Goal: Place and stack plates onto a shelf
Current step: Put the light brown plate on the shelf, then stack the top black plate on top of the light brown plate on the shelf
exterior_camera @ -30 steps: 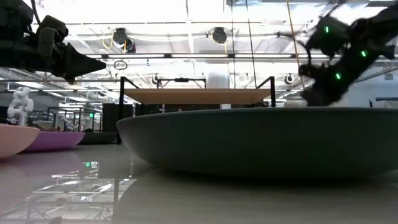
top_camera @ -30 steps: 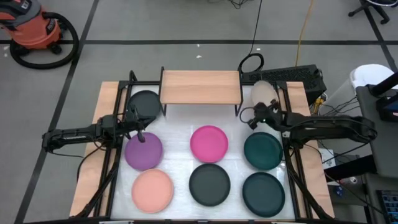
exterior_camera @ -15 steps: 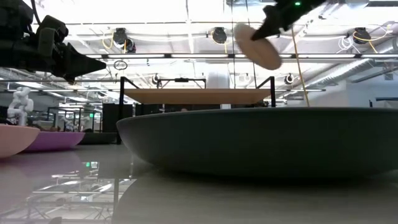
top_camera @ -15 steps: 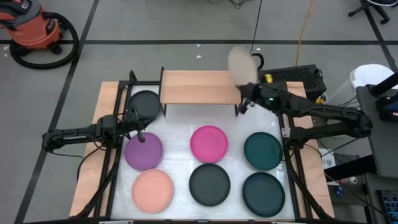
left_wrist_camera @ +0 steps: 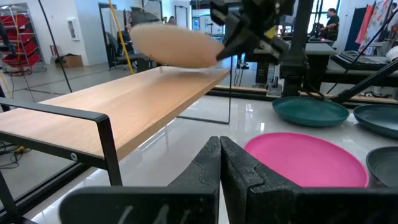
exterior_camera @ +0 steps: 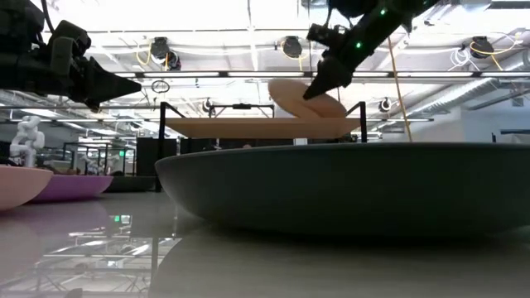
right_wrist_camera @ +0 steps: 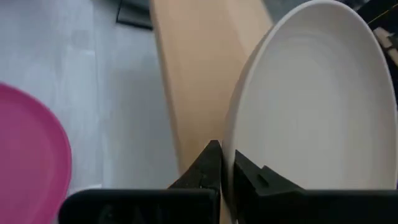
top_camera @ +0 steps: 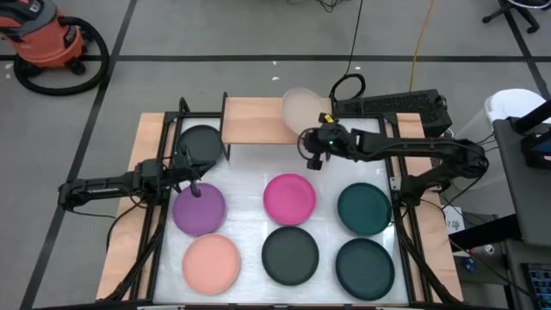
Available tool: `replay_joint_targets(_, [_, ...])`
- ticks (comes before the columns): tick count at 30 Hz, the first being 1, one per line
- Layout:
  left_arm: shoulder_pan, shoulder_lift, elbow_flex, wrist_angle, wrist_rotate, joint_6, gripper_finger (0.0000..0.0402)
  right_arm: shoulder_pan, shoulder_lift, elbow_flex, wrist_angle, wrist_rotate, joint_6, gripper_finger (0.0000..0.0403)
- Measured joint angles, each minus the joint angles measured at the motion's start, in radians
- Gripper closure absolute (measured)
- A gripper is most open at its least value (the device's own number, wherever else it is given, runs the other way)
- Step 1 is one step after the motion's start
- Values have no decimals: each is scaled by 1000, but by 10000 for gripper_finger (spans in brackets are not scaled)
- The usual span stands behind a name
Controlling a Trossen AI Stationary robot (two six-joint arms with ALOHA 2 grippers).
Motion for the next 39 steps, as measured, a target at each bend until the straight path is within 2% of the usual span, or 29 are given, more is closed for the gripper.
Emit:
replay_joint_targets(7, [0,0,0,0,0,0,398,1,41,3,-12,4,54,396])
replay_joint_targets(23, [0,0,0,0,0,0,398,85,25,-1,-4,2,95,296])
replay_joint_targets(29, [0,0,0,0,0,0,398,133,-60,-1,-11,86,92,281])
replay_joint_targets(39, [0,0,0,1,0,2,398,250,-282,-1,-42,71,268,287])
